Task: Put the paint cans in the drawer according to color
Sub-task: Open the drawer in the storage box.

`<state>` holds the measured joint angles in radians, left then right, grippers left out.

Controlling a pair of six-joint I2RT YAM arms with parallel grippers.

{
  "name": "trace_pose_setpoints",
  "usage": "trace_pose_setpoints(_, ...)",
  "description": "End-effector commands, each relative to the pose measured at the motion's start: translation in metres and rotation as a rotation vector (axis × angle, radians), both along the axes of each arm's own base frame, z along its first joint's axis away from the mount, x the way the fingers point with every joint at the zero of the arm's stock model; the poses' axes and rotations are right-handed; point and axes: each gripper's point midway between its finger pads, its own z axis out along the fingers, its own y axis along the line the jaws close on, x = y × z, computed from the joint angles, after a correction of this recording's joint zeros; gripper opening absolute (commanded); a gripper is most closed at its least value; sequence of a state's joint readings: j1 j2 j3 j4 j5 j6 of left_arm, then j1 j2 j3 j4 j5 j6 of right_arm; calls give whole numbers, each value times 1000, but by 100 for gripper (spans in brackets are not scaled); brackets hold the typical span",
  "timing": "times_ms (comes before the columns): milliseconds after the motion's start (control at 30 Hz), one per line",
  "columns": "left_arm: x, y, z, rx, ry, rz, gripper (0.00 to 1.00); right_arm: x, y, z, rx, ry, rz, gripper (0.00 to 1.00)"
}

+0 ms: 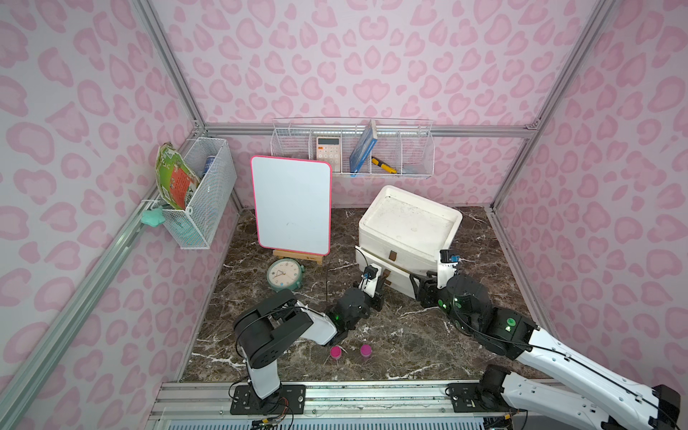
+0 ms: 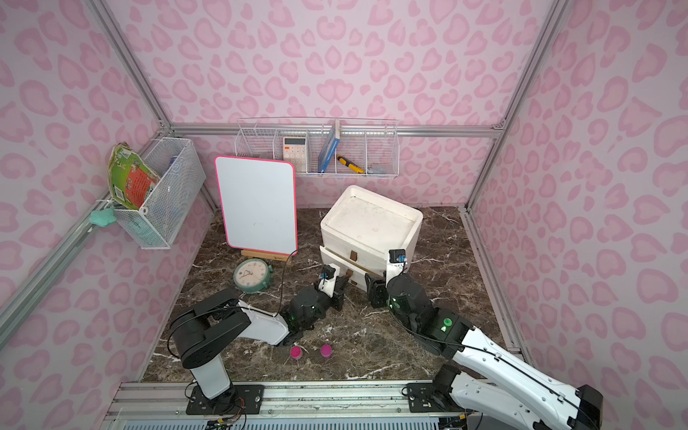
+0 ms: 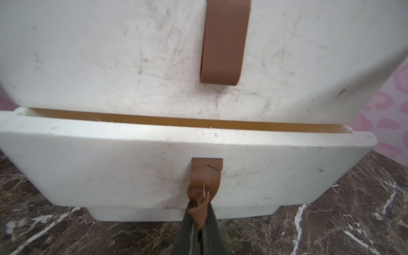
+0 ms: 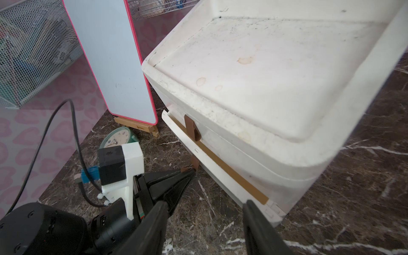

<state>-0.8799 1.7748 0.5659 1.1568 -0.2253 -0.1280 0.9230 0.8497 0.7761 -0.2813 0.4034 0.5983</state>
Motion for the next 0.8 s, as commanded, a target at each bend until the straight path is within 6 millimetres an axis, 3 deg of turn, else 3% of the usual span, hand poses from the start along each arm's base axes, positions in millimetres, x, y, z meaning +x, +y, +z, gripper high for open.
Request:
trace_pose_setpoints(0,-4,6,1,12,6,7,0,2,2,7,18,-19,-1,57)
trace_pose_setpoints(767,-36,21,2,31,28,-27,0,13,11,5,3,-29,43,59)
